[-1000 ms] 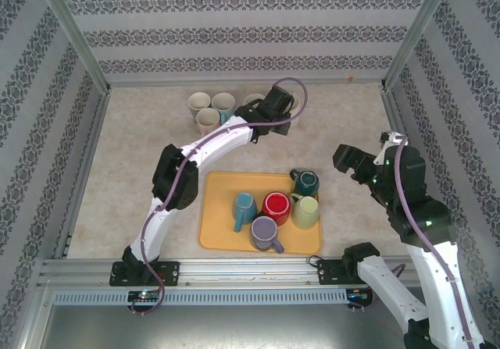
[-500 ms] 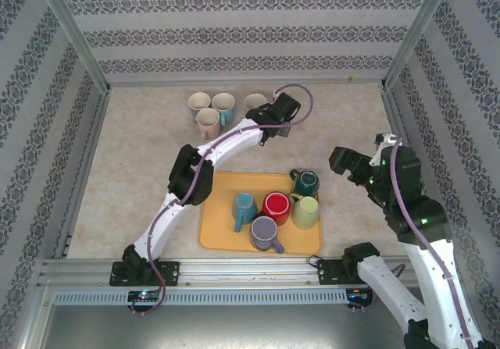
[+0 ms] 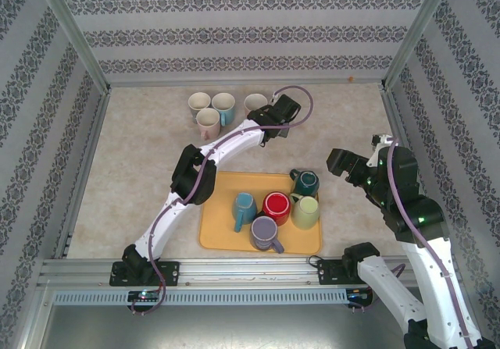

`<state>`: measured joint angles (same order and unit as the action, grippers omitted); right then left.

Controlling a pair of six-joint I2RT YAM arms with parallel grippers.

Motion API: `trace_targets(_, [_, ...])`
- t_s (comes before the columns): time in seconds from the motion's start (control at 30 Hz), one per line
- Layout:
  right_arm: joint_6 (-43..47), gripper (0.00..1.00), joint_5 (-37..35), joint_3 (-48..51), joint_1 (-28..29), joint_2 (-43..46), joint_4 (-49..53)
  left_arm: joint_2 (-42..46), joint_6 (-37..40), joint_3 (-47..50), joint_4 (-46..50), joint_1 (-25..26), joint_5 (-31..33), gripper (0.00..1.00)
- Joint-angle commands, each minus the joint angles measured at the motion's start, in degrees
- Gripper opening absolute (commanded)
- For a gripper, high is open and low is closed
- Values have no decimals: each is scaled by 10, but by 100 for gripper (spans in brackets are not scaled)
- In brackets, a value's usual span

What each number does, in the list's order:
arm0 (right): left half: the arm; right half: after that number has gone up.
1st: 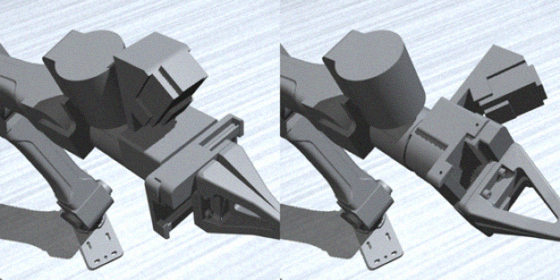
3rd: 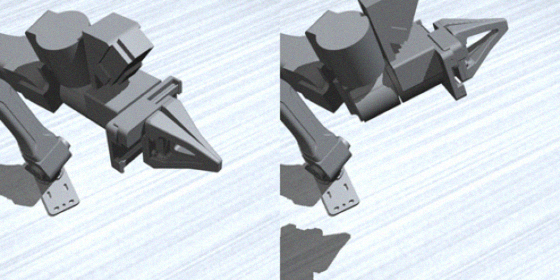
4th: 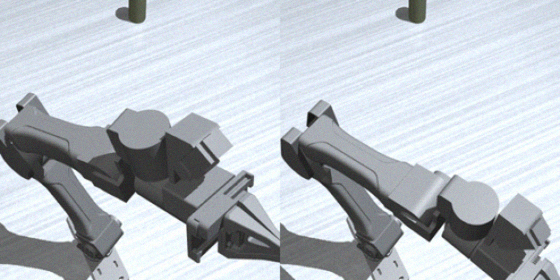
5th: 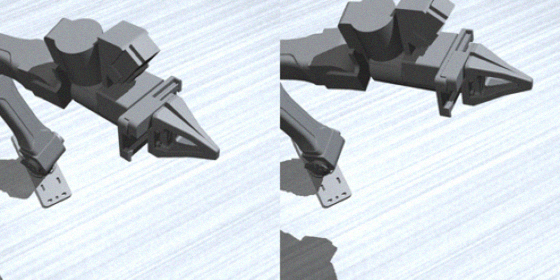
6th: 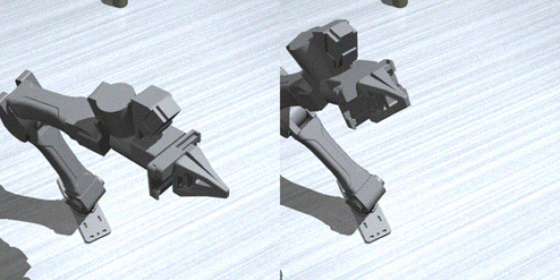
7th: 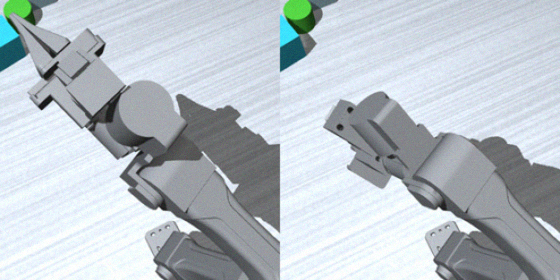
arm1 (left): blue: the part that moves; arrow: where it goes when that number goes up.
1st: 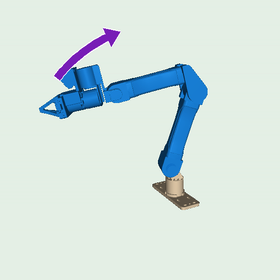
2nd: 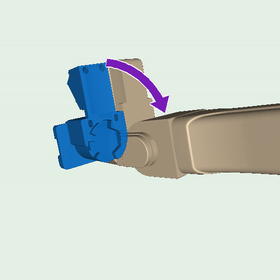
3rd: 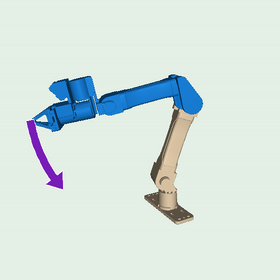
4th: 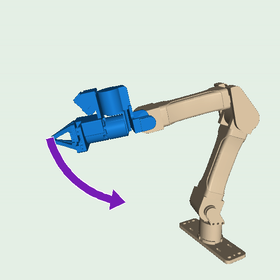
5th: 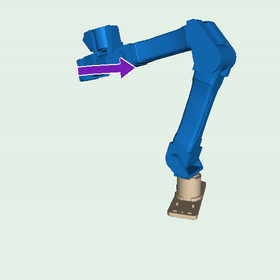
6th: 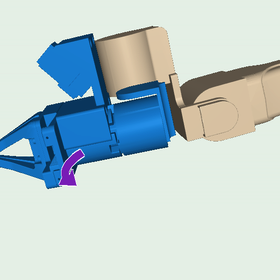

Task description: Turn the mug right side up

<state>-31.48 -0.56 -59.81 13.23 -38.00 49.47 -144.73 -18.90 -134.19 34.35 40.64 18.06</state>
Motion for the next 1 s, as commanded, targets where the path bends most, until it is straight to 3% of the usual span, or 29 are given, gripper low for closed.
trace_targets(0.0, [7,98,4,7,-4,5,-9,-2,-19,-30,-13,-7,27,0])
trace_targets(0.1, [8,98,3,9,-4,4,-12,-3,-25,-28,-8,-9,33,0])
trace_targets(0.4, [13,98,4,9,-5,3,-12,6,-42,-13,-7,-12,30,12])
trace_targets(0.97, [22,98,13,4,-4,2,-1,102,-56,116,-90,-8,15,31])
